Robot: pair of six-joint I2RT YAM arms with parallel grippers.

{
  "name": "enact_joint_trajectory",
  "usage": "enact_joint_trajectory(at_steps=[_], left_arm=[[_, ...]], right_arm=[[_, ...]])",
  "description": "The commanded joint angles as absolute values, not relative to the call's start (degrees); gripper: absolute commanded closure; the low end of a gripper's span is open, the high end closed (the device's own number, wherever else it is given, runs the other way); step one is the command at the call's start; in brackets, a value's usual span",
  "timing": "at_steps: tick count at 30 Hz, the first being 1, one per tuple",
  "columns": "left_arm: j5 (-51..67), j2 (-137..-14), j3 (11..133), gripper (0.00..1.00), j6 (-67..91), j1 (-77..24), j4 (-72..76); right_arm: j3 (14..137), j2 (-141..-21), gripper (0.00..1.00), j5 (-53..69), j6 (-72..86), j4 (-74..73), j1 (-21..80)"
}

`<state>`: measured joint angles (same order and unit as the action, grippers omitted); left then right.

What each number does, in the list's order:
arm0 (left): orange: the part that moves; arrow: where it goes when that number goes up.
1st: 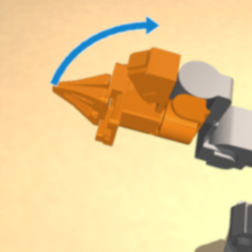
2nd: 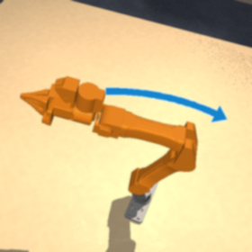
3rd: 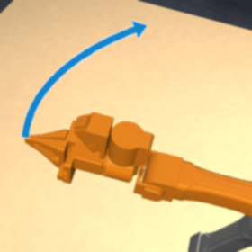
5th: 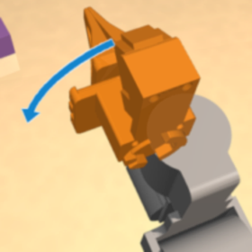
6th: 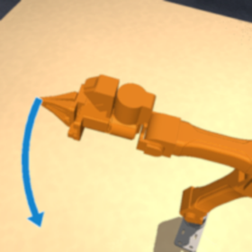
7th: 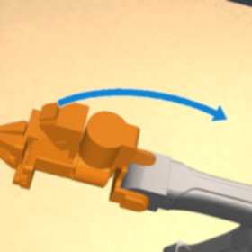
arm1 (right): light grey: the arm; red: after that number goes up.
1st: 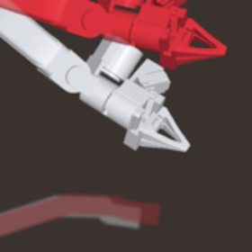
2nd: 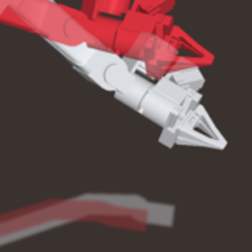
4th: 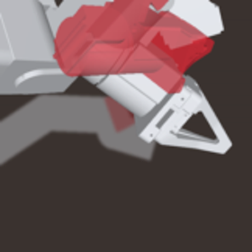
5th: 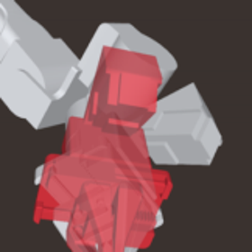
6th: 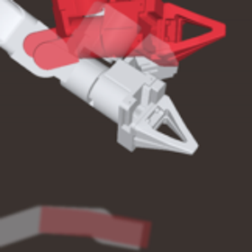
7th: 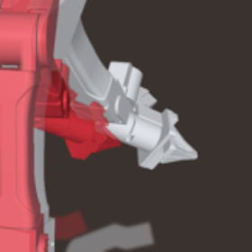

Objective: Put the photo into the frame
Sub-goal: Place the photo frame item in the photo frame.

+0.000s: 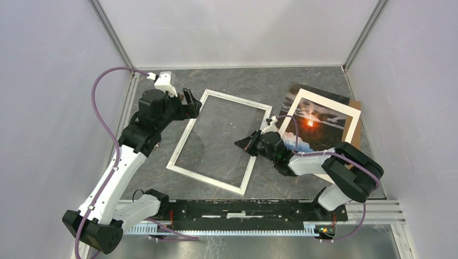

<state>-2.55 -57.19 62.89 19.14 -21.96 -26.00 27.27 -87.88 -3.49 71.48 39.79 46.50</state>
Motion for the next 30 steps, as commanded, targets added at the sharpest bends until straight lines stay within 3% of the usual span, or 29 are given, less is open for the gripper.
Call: enact_joint_trajectory(at_steps=[1, 30], left_arm=[[-2.8, -57.0, 62.8, 0.07, 16.3, -22.2, -23.4], [-2.2, -57.8, 62.6, 0.07, 16.4, -22.2, -23.4]], right_arm=[[26.9, -86.2, 1.0, -4.0, 70.1, 41.8, 46.8], [25.8, -85.9, 1.0, -1.3, 68.6, 42.8, 46.6]])
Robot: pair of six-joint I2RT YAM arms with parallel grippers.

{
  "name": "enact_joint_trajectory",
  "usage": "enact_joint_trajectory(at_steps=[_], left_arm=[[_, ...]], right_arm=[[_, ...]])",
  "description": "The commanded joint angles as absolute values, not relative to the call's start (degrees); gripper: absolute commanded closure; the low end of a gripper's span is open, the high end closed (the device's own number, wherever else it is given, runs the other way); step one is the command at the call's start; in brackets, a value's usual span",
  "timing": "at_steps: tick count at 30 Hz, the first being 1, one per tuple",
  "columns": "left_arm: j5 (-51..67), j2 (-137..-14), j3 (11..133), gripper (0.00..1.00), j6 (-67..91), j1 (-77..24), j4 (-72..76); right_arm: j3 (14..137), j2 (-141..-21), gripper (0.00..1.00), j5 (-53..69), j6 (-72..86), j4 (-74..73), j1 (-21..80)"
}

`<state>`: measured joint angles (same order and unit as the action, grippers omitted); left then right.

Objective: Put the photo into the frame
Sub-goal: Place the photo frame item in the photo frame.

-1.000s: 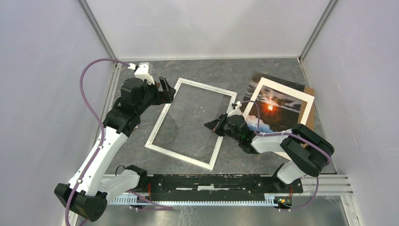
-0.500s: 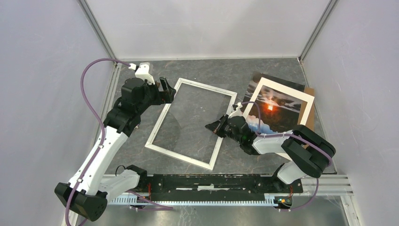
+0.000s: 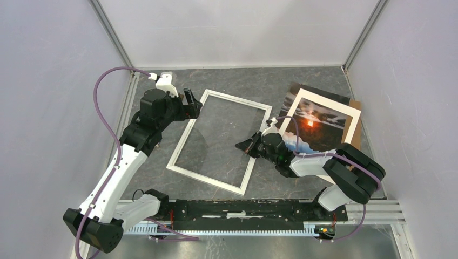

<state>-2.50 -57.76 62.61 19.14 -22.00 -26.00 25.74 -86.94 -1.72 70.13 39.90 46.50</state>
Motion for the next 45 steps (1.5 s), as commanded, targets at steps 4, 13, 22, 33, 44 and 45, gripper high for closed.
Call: enact_joint_trajectory(at_steps=[4, 13, 22, 33, 44, 45], left_arm=[[-2.4, -57.7, 62.6, 0.07, 16.4, -22.2, -23.4], [-2.1, -57.9, 62.5, 0.07, 16.5, -22.2, -23.3], [-2.0, -58.0, 62.5, 0.07, 16.6, -22.2, -23.3], [-1.8, -58.1, 62.5, 0.07, 16.6, -22.2, -23.2], [-1.6, -58.4, 62.5, 0.07, 16.7, -22.2, -23.2], [-1.5, -58.4, 62.4, 0.08, 16.7, -22.1, -23.2]], right_arm=[[25.5, -86.0, 1.0, -1.0, 68.6, 42.8, 46.5], [24.0, -85.5, 1.0, -0.4, 68.7, 43.0, 46.1], [23.0, -84.6, 1.0, -0.2, 68.7, 43.2, 45.9], [23.0, -85.2, 1.0, -0.2, 68.6, 43.3, 45.4], [22.5, -84.9, 1.0, -0.2, 68.7, 43.2, 45.1], [22.5, -84.9, 1.0, -0.2, 68.6, 43.2, 45.1]])
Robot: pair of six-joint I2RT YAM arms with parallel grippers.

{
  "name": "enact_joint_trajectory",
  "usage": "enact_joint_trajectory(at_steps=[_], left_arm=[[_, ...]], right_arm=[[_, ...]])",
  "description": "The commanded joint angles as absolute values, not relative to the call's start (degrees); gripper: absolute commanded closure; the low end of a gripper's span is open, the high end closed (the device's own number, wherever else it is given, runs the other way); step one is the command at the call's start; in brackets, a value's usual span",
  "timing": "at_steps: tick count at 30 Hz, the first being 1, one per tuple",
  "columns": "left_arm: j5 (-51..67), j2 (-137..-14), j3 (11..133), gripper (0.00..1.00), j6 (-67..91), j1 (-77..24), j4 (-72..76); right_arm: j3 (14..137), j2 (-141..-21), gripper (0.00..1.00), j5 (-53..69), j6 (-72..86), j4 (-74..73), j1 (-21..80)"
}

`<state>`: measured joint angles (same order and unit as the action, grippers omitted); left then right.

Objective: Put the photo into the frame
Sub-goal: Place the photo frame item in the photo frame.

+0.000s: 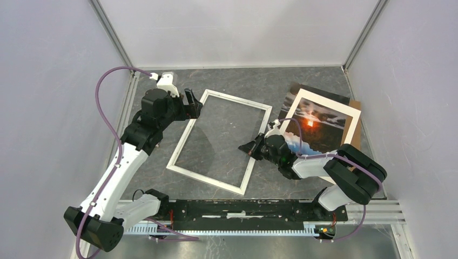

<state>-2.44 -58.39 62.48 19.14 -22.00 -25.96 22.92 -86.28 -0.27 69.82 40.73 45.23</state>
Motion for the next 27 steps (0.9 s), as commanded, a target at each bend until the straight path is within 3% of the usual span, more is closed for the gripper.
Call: enact_joint_trajectory(at_steps=[1, 27], left_arm=[[-1.5, -58.5, 62.5, 0.08, 16.7, -22.2, -23.2], [-1.1, -58.8, 62.4, 0.08, 16.8, -22.1, -23.1]], right_arm=[[22.5, -84.9, 1.0, -0.2, 68.6, 43.2, 45.0], [22.3, -87.0, 1.0, 2.3, 68.7, 45.2, 44.6]])
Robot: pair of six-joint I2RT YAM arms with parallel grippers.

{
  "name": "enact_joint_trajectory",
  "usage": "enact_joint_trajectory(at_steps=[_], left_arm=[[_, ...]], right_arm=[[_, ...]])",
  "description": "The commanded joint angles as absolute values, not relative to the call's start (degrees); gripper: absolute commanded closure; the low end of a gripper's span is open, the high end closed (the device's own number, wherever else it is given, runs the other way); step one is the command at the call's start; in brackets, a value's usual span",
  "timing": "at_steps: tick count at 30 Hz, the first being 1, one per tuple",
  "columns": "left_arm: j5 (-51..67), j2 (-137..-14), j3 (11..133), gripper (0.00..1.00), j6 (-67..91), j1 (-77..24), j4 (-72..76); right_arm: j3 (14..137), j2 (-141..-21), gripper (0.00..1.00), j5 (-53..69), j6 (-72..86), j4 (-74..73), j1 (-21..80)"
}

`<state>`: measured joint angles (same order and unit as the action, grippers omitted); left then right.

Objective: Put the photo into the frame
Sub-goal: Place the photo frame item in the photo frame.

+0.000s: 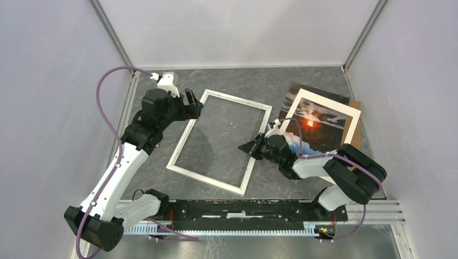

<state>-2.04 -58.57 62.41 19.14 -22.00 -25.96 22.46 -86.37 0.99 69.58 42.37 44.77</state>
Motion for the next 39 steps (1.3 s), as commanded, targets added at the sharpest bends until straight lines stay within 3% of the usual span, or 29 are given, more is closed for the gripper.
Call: enact_joint_trajectory(at_steps=[1, 39], left_arm=[[-1.1, -58.8, 62.4, 0.07, 16.7, -22.1, -23.1], [-0.8, -59.3, 62.3, 0.07, 16.8, -22.1, -23.0]], right_arm=[[22.3, -87.1, 1.0, 2.4, 68.7, 45.3, 44.5], [22.2, -89.3, 1.0, 6.8, 66.8, 46.7, 41.1]])
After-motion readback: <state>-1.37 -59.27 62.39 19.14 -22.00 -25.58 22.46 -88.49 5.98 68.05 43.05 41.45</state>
